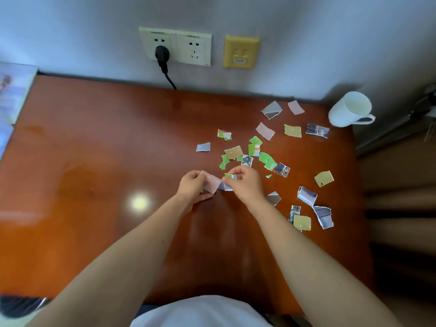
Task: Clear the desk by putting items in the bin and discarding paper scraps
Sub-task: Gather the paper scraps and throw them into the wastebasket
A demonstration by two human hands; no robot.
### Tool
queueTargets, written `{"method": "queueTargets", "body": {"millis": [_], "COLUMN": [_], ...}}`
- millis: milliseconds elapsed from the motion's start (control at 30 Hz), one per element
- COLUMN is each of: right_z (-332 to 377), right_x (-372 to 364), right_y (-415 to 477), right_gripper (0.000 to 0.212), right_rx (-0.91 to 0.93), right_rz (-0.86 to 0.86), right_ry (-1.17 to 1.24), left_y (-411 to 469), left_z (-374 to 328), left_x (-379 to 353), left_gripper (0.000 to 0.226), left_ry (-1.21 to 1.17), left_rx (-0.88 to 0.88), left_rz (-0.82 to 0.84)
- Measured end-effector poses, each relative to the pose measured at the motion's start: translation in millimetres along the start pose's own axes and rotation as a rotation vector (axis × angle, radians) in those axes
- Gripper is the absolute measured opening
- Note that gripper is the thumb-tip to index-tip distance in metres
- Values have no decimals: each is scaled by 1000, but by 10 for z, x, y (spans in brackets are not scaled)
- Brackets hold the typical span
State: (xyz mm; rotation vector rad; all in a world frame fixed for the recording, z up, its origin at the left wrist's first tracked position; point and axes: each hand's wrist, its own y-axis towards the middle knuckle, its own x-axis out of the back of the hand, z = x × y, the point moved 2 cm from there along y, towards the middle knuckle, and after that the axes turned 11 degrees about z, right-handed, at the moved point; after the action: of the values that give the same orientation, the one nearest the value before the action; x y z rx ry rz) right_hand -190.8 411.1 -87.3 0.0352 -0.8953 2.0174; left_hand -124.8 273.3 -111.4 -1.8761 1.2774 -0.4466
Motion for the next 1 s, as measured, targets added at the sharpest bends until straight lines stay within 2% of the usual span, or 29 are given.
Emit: {"method": "queueTargets", "body": {"millis": [133,300,400,533,633,733,800,867,933,1000], "right_z": [87,134,189,215,119,-25,-70,-84,-78,-58], "right_x": [-63,-108,-30,58,16,-106,-178,-228,-248,-248], "right_y": [-74,-136,-185,-156,-29,64,83,90,112,138], "right_gripper": [18,13,2,17,9,18,28,32,26,21], "right_rx": [77,150,226,177,87,10,-19,-32,-15,-1], "right_rz": [65,139,62,-176,-126,13,33,15,-4,2], "right_ry": [45,-80,16,173,-38,-384,-526,-601,-657,-692], "left_y": [-83,-99,-40,41,70,74,66,77,94,111], "left_z": [-50,-38,-1,-21,-29,-56,-93,-110,-104,-81], "left_x": [-145,-291,-328,-254,-142,-34,7,44,69,76], "left_gripper": [24,29,42,51,58,45,40,42,44,41], "left_ry": [-116,-354,-464,-514,-524,-347,-231,-15,249,404], "left_rx": [38,169,189,126,109,130,124,65,-17,-46], "left_rz": [3,112,132,16,-18,-25,-31,-42,-54,-50]}}
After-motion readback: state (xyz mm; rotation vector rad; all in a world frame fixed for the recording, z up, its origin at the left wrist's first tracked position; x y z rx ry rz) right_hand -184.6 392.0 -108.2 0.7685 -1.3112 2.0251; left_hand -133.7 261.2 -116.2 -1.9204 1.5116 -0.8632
